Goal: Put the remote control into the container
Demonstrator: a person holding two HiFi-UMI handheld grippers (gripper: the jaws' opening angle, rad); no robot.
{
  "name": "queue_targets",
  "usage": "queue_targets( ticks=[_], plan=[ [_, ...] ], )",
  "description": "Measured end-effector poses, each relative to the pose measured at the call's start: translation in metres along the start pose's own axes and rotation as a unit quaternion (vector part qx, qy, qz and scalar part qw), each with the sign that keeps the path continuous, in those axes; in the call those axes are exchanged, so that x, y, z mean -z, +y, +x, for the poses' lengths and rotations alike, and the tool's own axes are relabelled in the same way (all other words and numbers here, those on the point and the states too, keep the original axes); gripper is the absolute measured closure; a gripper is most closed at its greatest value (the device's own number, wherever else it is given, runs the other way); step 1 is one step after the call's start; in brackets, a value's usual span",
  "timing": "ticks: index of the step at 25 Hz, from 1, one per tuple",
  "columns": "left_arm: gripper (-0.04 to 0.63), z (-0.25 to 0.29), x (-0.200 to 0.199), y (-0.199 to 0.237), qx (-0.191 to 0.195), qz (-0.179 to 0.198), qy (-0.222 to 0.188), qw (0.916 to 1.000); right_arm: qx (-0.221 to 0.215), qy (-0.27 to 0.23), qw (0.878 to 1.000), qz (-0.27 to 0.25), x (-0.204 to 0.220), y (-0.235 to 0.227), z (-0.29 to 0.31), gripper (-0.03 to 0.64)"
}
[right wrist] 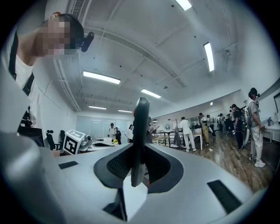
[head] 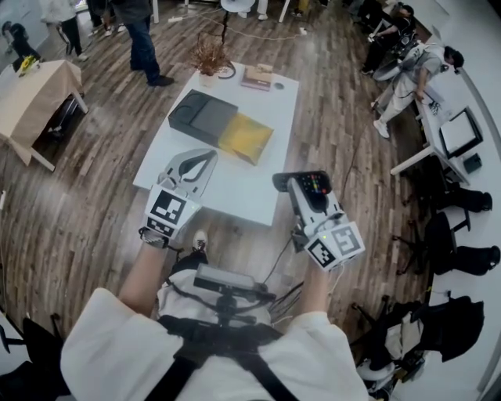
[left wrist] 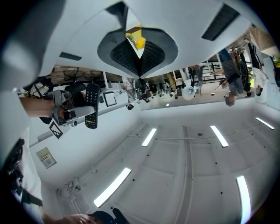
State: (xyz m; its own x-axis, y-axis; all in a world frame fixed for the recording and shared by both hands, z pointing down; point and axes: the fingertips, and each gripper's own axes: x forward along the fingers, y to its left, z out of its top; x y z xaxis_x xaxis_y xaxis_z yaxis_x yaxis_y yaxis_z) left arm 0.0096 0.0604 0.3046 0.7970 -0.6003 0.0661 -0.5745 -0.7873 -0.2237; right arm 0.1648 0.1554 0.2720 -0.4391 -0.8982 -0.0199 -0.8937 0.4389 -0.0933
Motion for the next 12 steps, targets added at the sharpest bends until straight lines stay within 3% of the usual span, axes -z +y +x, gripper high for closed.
queue_targets(
  ticks=[12],
  plan=[
    [0.584,0.058,0.01,0.072,0.008,-0.003,-0.001,1.0,0.012,0.005,1.0,0.003,-0.003,-0.041,0.083,0.537]
  ],
)
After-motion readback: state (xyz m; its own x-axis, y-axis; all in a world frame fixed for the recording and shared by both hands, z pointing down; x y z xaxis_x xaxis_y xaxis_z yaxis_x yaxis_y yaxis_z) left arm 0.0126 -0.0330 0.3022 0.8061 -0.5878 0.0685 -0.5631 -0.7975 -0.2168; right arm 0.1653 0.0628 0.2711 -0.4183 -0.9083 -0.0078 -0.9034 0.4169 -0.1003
